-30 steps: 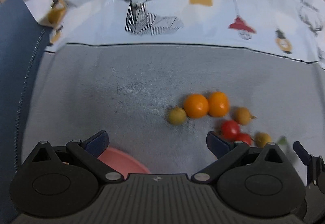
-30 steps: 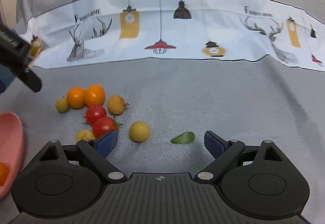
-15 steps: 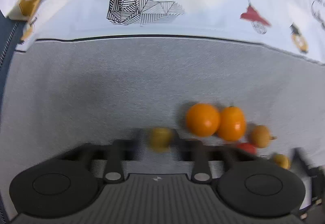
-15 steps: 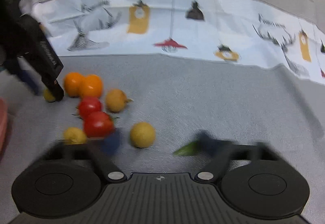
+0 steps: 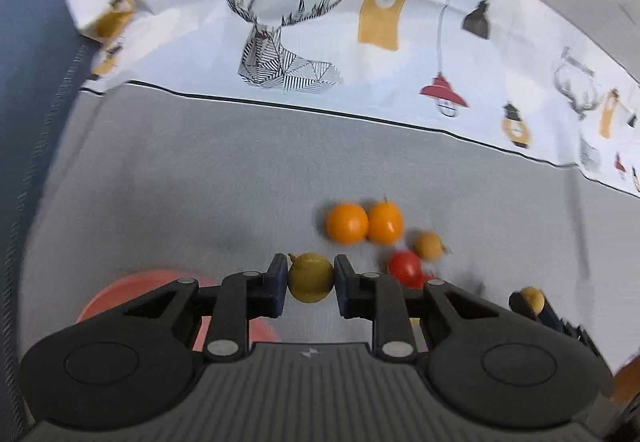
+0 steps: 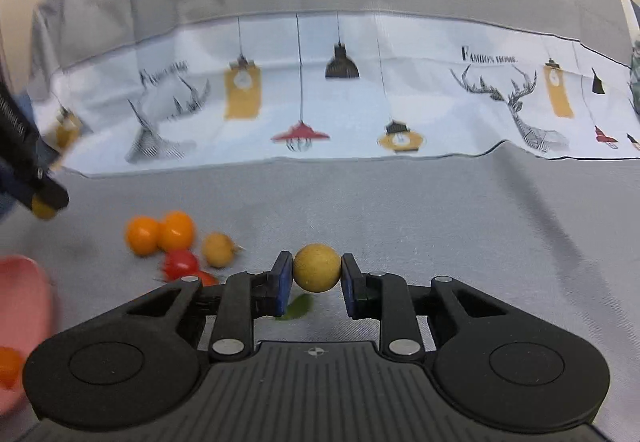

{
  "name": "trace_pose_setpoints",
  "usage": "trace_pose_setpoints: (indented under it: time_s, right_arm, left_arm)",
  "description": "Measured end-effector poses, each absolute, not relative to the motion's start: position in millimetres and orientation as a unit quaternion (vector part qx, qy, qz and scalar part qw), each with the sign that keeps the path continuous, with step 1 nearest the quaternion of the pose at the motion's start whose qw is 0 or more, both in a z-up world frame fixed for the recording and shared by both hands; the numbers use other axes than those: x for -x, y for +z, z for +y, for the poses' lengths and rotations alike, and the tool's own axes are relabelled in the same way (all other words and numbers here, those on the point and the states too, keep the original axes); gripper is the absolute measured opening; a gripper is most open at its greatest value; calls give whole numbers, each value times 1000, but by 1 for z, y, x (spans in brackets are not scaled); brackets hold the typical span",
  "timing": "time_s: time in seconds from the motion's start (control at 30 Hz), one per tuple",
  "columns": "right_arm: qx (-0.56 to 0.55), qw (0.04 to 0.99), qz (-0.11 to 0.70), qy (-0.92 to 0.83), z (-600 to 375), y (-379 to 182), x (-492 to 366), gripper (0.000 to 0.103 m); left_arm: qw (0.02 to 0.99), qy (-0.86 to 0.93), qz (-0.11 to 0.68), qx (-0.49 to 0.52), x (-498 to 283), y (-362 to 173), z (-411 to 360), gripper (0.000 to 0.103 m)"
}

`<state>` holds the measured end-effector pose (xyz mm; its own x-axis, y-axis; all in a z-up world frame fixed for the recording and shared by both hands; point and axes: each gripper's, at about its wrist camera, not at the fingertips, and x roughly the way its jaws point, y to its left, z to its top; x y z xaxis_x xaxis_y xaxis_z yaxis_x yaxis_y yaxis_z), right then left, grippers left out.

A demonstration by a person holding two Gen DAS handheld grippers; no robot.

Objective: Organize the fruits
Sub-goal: 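Carry both small yellow fruits over the pink plate with both tools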

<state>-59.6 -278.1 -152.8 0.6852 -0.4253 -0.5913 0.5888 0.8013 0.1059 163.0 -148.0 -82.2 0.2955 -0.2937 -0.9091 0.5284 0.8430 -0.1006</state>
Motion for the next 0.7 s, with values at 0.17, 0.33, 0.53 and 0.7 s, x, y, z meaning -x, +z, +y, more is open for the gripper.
trace_pose_setpoints:
  time_s: [0.17,0.33,0.53,0.7]
  right_arm:
    - [-169,919,265,-235,-236,-100,104,27]
    - [-195,924,270,-186,-189,-60,138,27]
    - [-222,926,275,-132,-131,-26,165,27]
    - [-177,938,280,-101,-85,-8,179,27]
  left_arm:
    - [807,-262,519,-104,-101,-41,-92,27]
    - [818,-245,511,-97,-42,-17,-27,27]
    - [843,-226,475,-112,19,1,38,27]
    - [855,-221,458,-100,53,6,75,27]
